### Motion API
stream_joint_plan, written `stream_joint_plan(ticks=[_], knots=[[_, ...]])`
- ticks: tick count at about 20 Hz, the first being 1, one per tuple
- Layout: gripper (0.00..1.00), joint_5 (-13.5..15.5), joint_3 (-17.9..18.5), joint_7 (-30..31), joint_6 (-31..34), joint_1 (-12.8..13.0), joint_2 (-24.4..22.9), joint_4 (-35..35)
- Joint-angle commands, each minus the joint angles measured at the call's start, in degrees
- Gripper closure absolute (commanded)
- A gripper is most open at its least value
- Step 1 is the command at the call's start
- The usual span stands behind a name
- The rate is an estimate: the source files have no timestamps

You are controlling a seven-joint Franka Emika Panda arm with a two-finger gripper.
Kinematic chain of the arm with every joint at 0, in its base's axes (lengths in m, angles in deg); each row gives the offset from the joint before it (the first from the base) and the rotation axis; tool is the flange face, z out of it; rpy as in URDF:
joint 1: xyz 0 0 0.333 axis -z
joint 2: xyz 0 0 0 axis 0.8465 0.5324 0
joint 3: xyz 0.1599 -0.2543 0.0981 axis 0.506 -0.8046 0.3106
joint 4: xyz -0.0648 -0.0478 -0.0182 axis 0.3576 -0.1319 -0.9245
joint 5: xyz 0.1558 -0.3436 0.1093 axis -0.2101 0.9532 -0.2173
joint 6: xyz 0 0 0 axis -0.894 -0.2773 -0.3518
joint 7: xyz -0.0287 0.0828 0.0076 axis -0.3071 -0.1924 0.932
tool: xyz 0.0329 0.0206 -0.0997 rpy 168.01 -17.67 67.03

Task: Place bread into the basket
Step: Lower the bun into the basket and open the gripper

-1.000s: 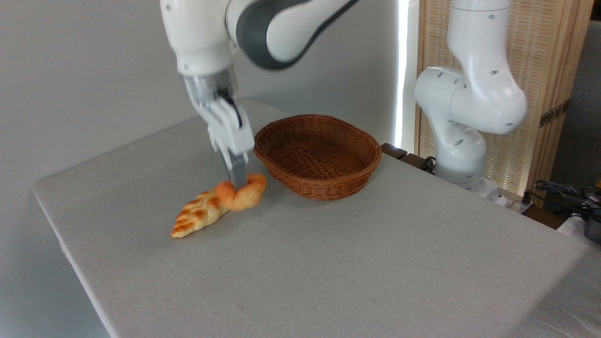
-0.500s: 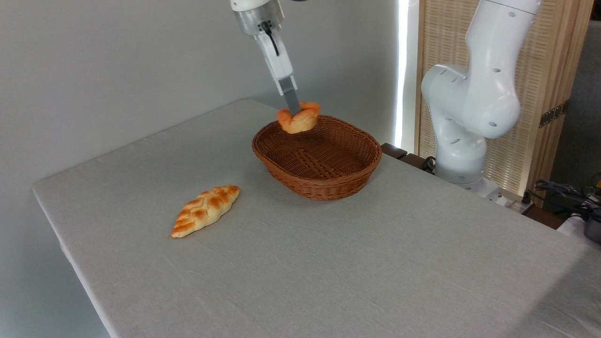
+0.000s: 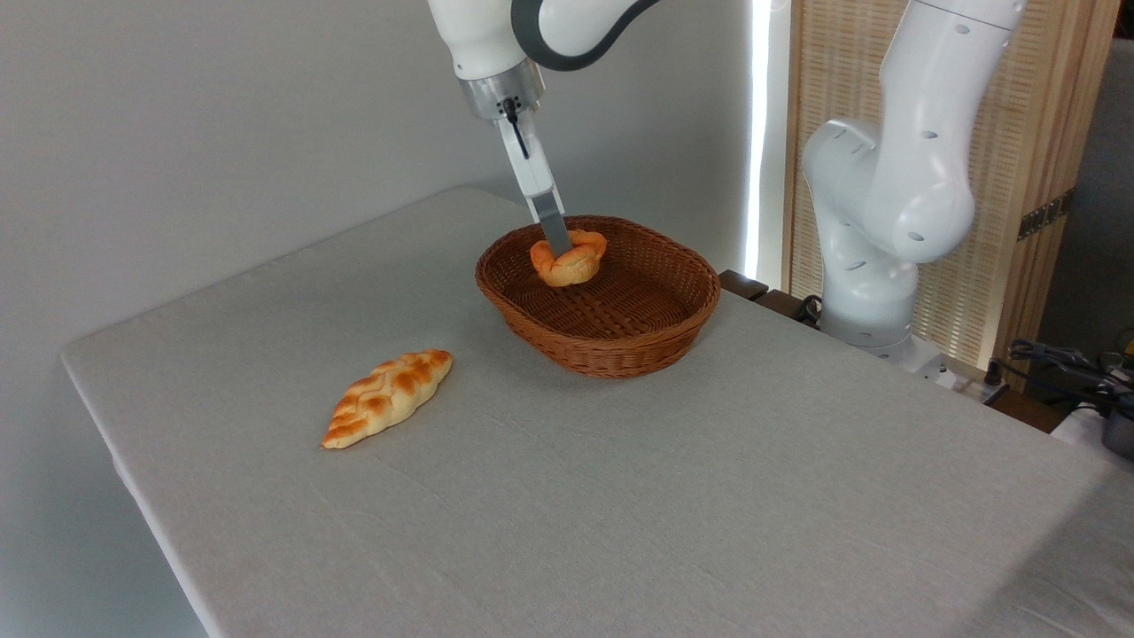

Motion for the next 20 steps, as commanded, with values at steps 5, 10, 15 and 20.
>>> stream_joint_plan(ticks=[5, 10, 15, 20], knots=[[0.00, 0.8, 0.6, 1.9, -1.3, 1.3, 0.3, 0.0], [0.00, 0.7, 1.2, 1.9, -0.8, 1.2, 0.3, -0.4], [0.00, -1.1, 5.5, 2.1, 3.5, -6.9, 0.7, -11.9], [0.00, -1.3, 11.4, 0.4, 10.1, -14.2, 6.5, -29.0]])
